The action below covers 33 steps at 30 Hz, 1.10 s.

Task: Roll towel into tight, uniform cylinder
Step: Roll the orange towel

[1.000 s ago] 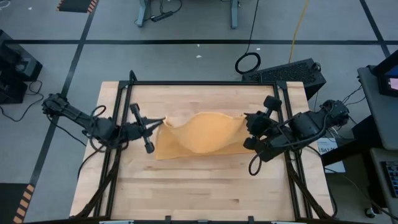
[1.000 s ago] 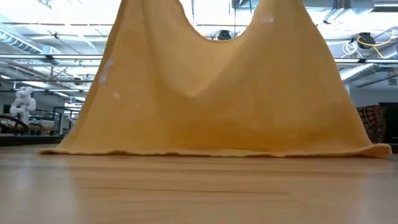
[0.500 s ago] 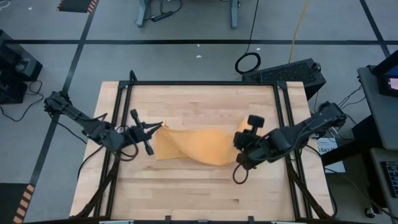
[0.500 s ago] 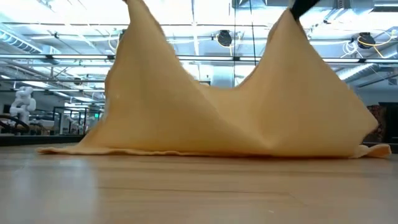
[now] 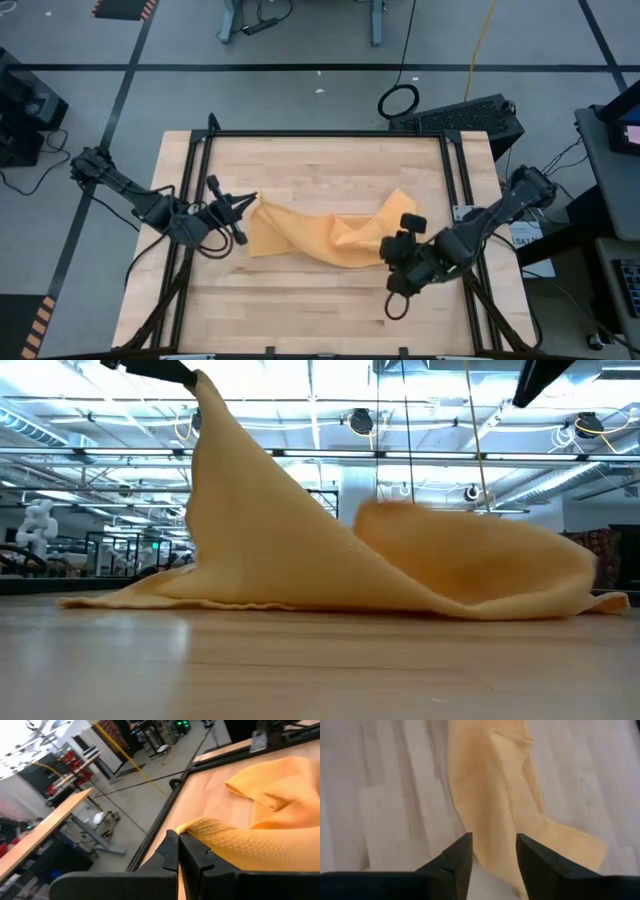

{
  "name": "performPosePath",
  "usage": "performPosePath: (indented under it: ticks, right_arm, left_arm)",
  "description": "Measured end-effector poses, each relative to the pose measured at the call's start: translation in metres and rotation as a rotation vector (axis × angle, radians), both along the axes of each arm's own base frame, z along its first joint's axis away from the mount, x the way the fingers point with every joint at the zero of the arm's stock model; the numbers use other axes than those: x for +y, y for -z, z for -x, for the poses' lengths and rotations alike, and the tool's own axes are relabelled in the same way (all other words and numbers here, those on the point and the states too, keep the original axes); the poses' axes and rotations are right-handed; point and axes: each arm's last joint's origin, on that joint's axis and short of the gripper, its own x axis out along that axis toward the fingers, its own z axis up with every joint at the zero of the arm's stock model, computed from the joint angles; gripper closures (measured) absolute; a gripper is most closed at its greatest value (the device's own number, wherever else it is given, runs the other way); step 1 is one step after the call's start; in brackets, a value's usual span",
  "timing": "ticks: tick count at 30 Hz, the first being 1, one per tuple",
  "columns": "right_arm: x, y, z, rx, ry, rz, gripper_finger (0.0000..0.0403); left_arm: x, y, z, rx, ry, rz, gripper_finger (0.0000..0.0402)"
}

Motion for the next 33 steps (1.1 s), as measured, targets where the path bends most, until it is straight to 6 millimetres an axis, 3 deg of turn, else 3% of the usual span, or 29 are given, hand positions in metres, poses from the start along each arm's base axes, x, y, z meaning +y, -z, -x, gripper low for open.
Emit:
performPosePath:
  ticks: [4, 12, 17, 27, 30, 33]
  right_arm:
    - [0.002, 0.019, 0.004, -0.041, 0.064, 0.129, 0.0248]
    - [-0.014, 0.094, 0.004, -0.012, -0.015, 0.239, 0.0248]
    - [-0.023, 0.125, -0.004, -0.094, -0.044, 0.145, 0.0248]
    - [0.003, 0.135, 0.003, -0.004, -0.049, -0.373, 0.0248]
    - [0.009, 0.132, 0.008, -0.016, -0.044, -0.395, 0.0248]
    - [0.006, 0.131, 0.01, -0.059, -0.013, -0.294, 0.0248]
  left_arm:
    - [-0.002, 0.001, -0.001, 0.018, 0.068, 0.029, 0.04]
    - [-0.007, 0.003, -0.003, 0.032, 0.198, 0.146, 0.04]
    - [-0.01, 0.008, -0.008, 0.045, 0.201, 0.178, 0.04]
    - [-0.015, 0.018, -0.016, 0.092, 0.195, 0.158, 0.04]
    - [-0.016, 0.019, -0.019, 0.095, 0.195, 0.157, 0.04]
    - [-0.018, 0.022, -0.022, 0.1, 0.195, 0.154, 0.04]
